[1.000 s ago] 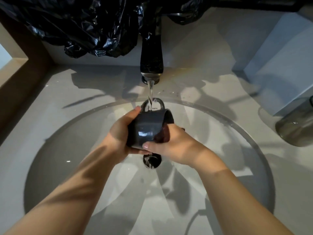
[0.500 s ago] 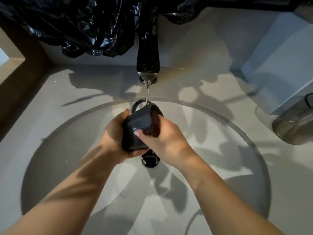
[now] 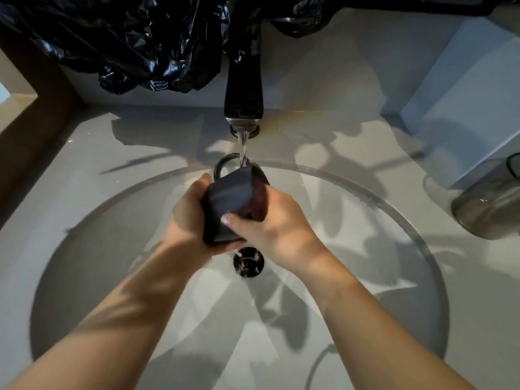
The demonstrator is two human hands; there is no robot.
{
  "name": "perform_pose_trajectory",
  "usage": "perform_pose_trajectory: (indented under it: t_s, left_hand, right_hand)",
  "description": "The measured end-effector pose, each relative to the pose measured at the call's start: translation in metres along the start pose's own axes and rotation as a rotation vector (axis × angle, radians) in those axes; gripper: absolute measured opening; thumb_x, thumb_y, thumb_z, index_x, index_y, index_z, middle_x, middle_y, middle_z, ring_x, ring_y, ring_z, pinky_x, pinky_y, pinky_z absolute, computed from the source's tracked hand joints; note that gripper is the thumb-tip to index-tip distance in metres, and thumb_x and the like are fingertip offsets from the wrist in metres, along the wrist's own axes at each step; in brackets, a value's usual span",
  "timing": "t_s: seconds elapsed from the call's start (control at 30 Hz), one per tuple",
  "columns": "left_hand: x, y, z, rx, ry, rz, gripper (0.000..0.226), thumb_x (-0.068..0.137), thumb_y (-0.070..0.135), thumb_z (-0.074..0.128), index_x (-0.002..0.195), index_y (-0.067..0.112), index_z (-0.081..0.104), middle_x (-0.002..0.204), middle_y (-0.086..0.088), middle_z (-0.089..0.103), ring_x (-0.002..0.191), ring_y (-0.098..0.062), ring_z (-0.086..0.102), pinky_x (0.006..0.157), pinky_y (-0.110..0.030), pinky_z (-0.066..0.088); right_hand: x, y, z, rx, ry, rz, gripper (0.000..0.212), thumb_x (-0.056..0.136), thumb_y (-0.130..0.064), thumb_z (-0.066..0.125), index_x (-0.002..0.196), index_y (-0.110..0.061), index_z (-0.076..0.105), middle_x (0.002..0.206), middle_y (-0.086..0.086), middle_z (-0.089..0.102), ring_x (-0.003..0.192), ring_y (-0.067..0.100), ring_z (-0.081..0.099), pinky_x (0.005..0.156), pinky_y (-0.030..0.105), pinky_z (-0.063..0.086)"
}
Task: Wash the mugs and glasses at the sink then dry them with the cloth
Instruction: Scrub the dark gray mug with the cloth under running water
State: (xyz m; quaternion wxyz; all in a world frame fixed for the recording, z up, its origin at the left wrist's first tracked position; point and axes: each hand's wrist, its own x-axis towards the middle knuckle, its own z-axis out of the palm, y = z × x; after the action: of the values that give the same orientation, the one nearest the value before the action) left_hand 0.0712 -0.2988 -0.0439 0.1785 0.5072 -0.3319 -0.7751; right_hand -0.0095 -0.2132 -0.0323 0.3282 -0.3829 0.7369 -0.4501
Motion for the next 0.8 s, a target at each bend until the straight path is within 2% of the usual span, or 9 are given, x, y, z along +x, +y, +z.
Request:
perform_pose_trajectory:
  t_s: [0.1, 0.17, 0.27, 0.37, 0.5, 0.57, 0.63, 0.73, 0.8]
  left_hand:
    - [-0.003, 0.007, -0.016, -0.022, -0.144, -0.148, 0.035, 0.091, 0.048, 0.046, 0.093, 0.017, 0.063, 0.065, -0.008, 0.069, 0.050, -0.022, 0.066, 0.049, -0.030, 0.054]
    - [0.000, 0.007, -0.021, 0.090, -0.165, -0.131, 0.037, 0.089, 0.048, 0.048, 0.097, 0.015, 0.063, 0.068, -0.009, 0.068, 0.053, -0.025, 0.066, 0.054, -0.033, 0.054]
    - [-0.001, 0.008, -0.019, 0.134, -0.129, -0.071, 0.037, 0.090, 0.048, 0.046, 0.095, 0.014, 0.062, 0.063, -0.008, 0.067, 0.050, -0.024, 0.064, 0.060, -0.034, 0.047]
    - [-0.003, 0.006, -0.015, 0.148, -0.081, -0.021, 0.035, 0.091, 0.050, 0.045, 0.091, 0.019, 0.061, 0.063, -0.006, 0.067, 0.051, -0.023, 0.063, 0.055, -0.030, 0.042]
    - [-0.003, 0.006, -0.010, 0.089, -0.004, 0.035, 0.029, 0.092, 0.048, 0.047, 0.088, 0.021, 0.058, 0.080, -0.007, 0.066, 0.071, -0.027, 0.062, 0.057, -0.036, 0.045]
    - [-0.002, 0.005, -0.009, 0.081, -0.033, 0.052, 0.030, 0.092, 0.048, 0.046, 0.087, 0.021, 0.058, 0.071, -0.006, 0.069, 0.069, -0.026, 0.063, 0.057, -0.035, 0.047]
    - [0.000, 0.003, -0.010, 0.161, -0.064, 0.100, 0.034, 0.092, 0.049, 0.044, 0.092, 0.019, 0.060, 0.065, -0.004, 0.070, 0.064, -0.024, 0.064, 0.051, -0.032, 0.048]
    - [0.002, 0.004, -0.011, 0.215, -0.103, 0.138, 0.040, 0.093, 0.047, 0.043, 0.107, 0.015, 0.063, 0.077, -0.007, 0.070, 0.057, -0.025, 0.068, 0.041, -0.028, 0.049]
    - [0.001, 0.004, -0.012, 0.181, -0.086, 0.104, 0.038, 0.093, 0.048, 0.043, 0.099, 0.016, 0.064, 0.072, -0.006, 0.070, 0.054, -0.025, 0.068, 0.043, -0.030, 0.050]
  right_hand:
    - [-0.001, 0.001, -0.003, -0.179, -0.298, 0.036, 0.042, 0.069, -0.028, 0.081, 0.106, -0.031, 0.061, 0.101, -0.005, 0.069, 0.097, 0.016, 0.064, 0.091, 0.036, 0.051]
    - [-0.005, 0.004, -0.004, -0.200, -0.416, 0.071, 0.049, 0.068, -0.025, 0.083, 0.110, -0.029, 0.059, 0.103, -0.005, 0.068, 0.099, 0.014, 0.063, 0.093, 0.035, 0.051]
    - [-0.007, 0.003, -0.003, -0.012, -0.472, 0.035, 0.052, 0.069, -0.009, 0.081, 0.114, -0.021, 0.058, 0.101, -0.005, 0.068, 0.097, 0.011, 0.063, 0.089, 0.026, 0.051]
    - [0.001, 0.003, -0.005, 0.463, -0.353, 0.091, 0.041, 0.058, -0.006, 0.074, 0.097, -0.012, 0.064, 0.087, 0.004, 0.069, 0.080, 0.018, 0.065, 0.066, 0.022, 0.054]
    - [0.004, 0.004, -0.010, 0.909, -0.097, 0.199, 0.020, 0.079, -0.007, 0.068, 0.098, -0.002, 0.066, 0.089, 0.015, 0.069, 0.078, 0.026, 0.068, 0.068, 0.033, 0.058]
    - [0.003, 0.005, -0.007, 0.777, -0.065, 0.162, 0.028, 0.078, -0.016, 0.070, 0.103, -0.006, 0.065, 0.090, 0.013, 0.071, 0.080, 0.026, 0.069, 0.061, 0.029, 0.055]
    - [0.001, 0.006, -0.004, 0.573, -0.140, 0.142, 0.037, 0.069, -0.029, 0.071, 0.103, -0.016, 0.065, 0.092, 0.005, 0.072, 0.086, 0.023, 0.069, 0.066, 0.028, 0.053]
    - [-0.004, 0.002, -0.003, 0.537, -0.349, 0.115, 0.025, 0.073, -0.017, 0.071, 0.097, -0.022, 0.064, 0.083, -0.006, 0.071, 0.081, 0.010, 0.068, 0.072, 0.022, 0.054]
    - [-0.005, 0.000, -0.002, 0.417, -0.337, 0.071, 0.025, 0.076, -0.013, 0.072, 0.096, -0.026, 0.063, 0.092, -0.005, 0.070, 0.093, 0.013, 0.067, 0.088, 0.029, 0.053]
